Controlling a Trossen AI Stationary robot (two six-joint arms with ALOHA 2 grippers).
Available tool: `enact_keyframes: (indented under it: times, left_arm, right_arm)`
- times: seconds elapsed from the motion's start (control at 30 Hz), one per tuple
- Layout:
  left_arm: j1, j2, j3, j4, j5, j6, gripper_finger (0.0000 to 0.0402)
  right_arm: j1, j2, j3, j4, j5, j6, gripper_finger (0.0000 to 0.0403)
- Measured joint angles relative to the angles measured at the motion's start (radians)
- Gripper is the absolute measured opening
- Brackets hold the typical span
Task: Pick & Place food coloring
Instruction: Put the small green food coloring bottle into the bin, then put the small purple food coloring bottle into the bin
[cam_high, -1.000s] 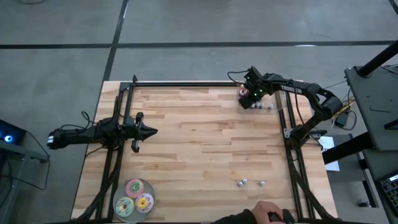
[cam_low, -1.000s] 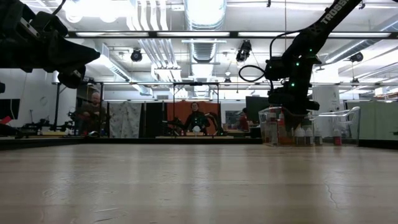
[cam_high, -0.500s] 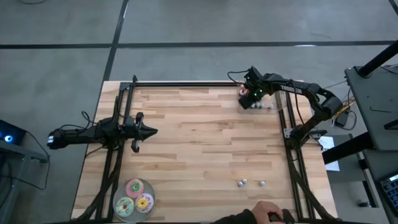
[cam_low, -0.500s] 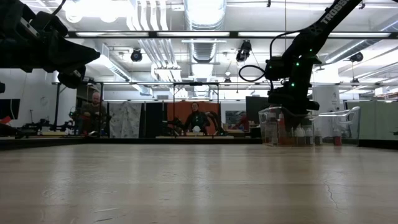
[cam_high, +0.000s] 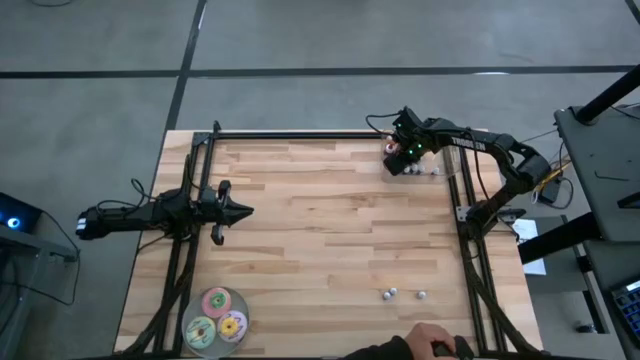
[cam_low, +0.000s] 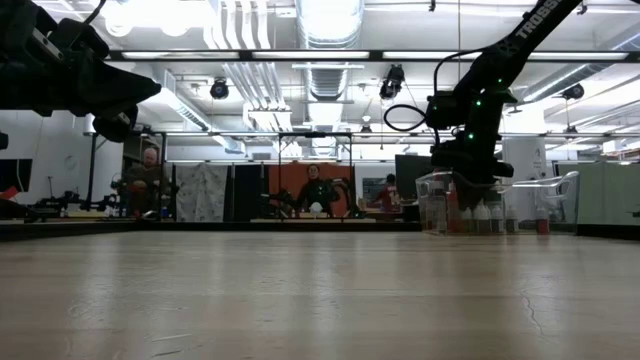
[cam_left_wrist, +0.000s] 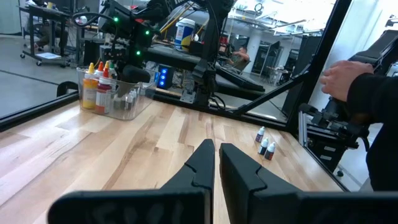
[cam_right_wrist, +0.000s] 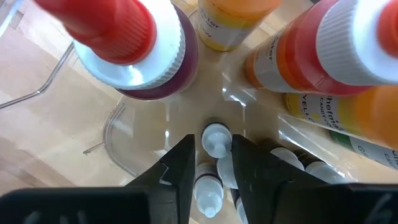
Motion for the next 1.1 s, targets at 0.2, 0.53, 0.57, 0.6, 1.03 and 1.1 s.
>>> enact_keyframes:
  times: [0.2, 0.53, 0.57, 0.6, 1.03, 1.1]
  left_arm:
    - [0.0, 0.0, 0.0, 0.0, 0.0, 0.0, 0.0]
    - [0.0, 0.0, 0.0, 0.0, 0.0, 0.0, 0.0]
    - [0.0, 0.0, 0.0, 0.0, 0.0, 0.0, 0.0]
    - [0.0, 0.0, 0.0, 0.0, 0.0, 0.0, 0.0]
    - [0.0, 0.0, 0.0, 0.0, 0.0, 0.0, 0.0]
    - [0.0, 0.0, 0.0, 0.0, 0.0, 0.0, 0.0]
  right_arm:
    - [0.0, -0.009, 0.014, -0.006, 0.0, 0.002, 0.0086]
    - [0.003, -0.1, 0.052, -0.02, 0.0, 0.003, 0.0093]
    - [0.004, -0.116, 0.054, -0.029, 0.0, 0.003, 0.0095]
    - [0.008, -0.134, 0.056, -0.038, 0.001, 0.003, 0.0096]
    - [0.119, -0.371, 0.059, -0.171, -0.074, -0.034, 0.013]
    - [0.142, -0.392, 0.057, -0.173, -0.092, -0.036, 0.0138]
